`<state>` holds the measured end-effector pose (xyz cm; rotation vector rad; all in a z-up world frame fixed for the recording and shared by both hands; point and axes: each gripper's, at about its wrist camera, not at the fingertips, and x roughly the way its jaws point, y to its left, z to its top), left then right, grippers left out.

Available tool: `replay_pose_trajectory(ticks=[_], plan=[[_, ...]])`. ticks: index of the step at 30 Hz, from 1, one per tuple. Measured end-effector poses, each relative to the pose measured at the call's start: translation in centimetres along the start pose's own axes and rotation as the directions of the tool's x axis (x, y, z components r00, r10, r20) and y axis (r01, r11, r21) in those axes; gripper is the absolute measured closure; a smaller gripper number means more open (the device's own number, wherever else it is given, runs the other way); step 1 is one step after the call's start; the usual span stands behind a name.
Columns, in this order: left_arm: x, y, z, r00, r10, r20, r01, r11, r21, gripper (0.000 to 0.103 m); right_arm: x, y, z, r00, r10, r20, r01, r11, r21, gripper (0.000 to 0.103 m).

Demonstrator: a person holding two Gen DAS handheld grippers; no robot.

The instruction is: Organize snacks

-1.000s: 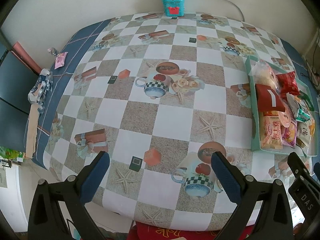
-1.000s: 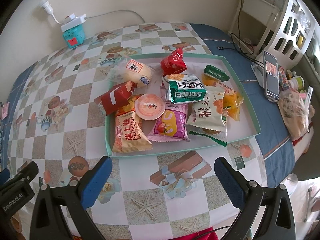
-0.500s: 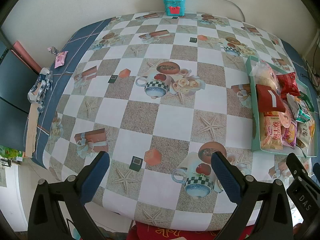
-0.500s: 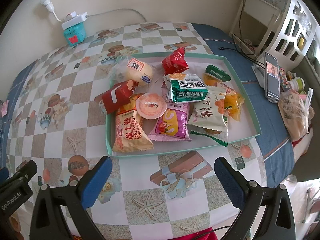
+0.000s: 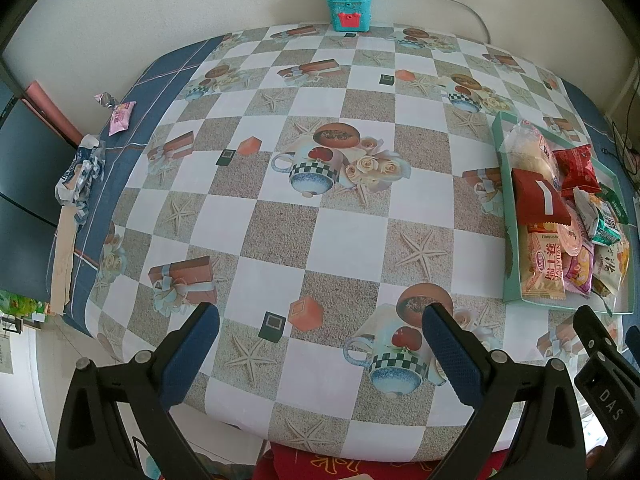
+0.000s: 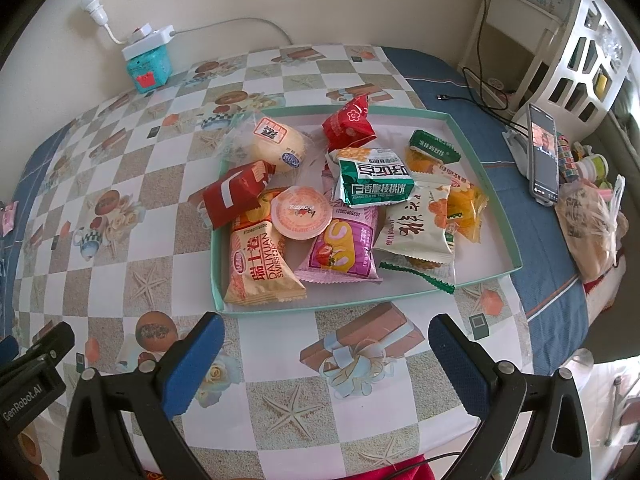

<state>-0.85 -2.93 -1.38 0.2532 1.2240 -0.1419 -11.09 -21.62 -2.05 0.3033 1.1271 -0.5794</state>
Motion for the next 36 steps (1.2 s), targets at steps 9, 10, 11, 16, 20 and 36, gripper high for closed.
replay_pose_trajectory(ticks=[9,10,11,16,20,36], plan=[[-0.01,0.03,0.03,1.000,-0.001,0.000,0.001,1.000,0.001,0.002,0.01,0.03,-0.04,1.000,0.000,0.001,0.000,1.000,-0.001,0.000],[-0.01,0.03,0.03,1.000,-0.001,0.000,0.001,1.000,0.000,0.002,0.01,0.04,-0.04,1.000,0.000,0.001,0.000,1.000,0.000,0.000],[0.01,0.05,0.01,1.000,-0.001,0.000,0.001,1.000,0.000,0.002,0.01,0.05,-0.04,1.000,-0.001,0.001,0.001,1.000,0.000,0.000],[0.01,0.09,0.06,1.000,-0.001,-0.001,0.001,1.000,-0.001,0.002,0.03,0.04,-0.04,1.000,0.000,0.001,0.000,1.000,-0.001,0.000],[0.05,0.16,-0.03,1.000,-0.002,-0.002,0.002,1.000,-0.004,0.002,0.01,0.06,-0.05,1.000,-0.001,0.001,0.001,1.000,0.000,0.000],[0.05,0.18,0.01,1.000,-0.006,-0.003,0.006,1.000,-0.011,0.002,-0.02,0.13,-0.07,1.000,-0.002,0.000,0.002,1.000,0.000,0.000]])
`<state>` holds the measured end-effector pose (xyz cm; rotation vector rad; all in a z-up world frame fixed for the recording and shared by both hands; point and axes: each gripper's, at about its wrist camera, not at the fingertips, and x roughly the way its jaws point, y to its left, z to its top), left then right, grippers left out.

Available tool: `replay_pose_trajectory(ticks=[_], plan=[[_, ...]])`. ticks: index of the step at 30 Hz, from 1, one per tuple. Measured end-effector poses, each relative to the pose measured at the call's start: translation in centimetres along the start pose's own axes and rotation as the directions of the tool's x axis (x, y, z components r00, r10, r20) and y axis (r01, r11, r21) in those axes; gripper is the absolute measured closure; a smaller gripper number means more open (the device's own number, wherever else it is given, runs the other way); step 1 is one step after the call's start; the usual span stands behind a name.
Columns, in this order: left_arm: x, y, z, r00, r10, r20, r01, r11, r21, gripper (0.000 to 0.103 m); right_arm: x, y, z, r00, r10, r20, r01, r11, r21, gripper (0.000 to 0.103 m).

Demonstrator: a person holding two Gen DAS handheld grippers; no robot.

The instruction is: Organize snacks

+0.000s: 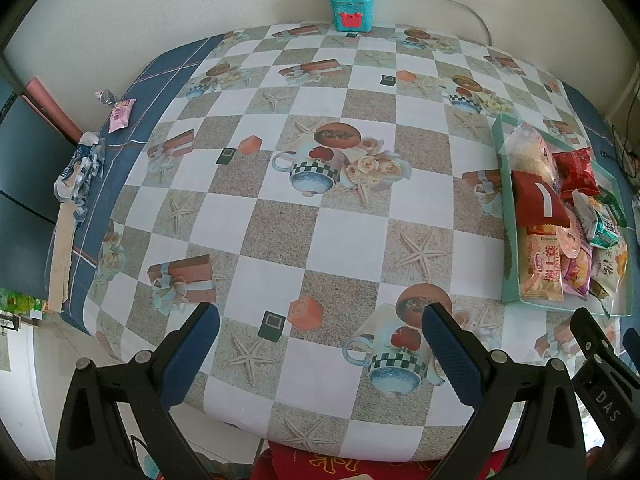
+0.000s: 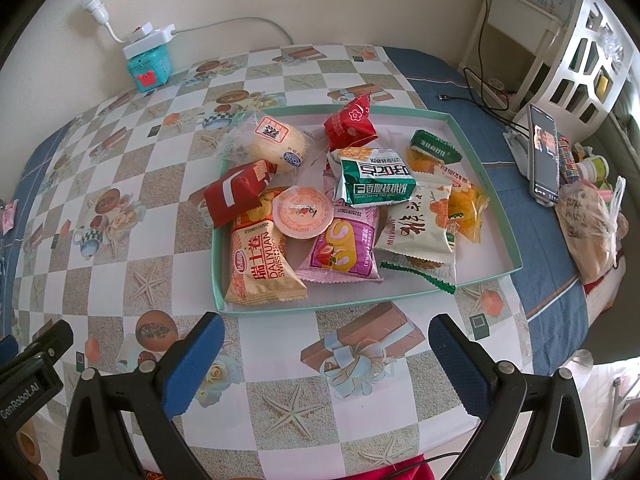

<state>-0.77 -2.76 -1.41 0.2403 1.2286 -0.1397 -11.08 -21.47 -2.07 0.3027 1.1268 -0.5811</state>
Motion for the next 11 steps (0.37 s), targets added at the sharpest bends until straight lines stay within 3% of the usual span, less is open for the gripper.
replay_pose_trajectory(ticks=[11], plan=[[-0.85,-0.18,0.11,0.999,-0.014,0.037,0.014,1.000,0.003,0.002,-0.01,0.05,-0.01,1.000,-0.001,0.000,0.001,1.000,0.001,0.000]])
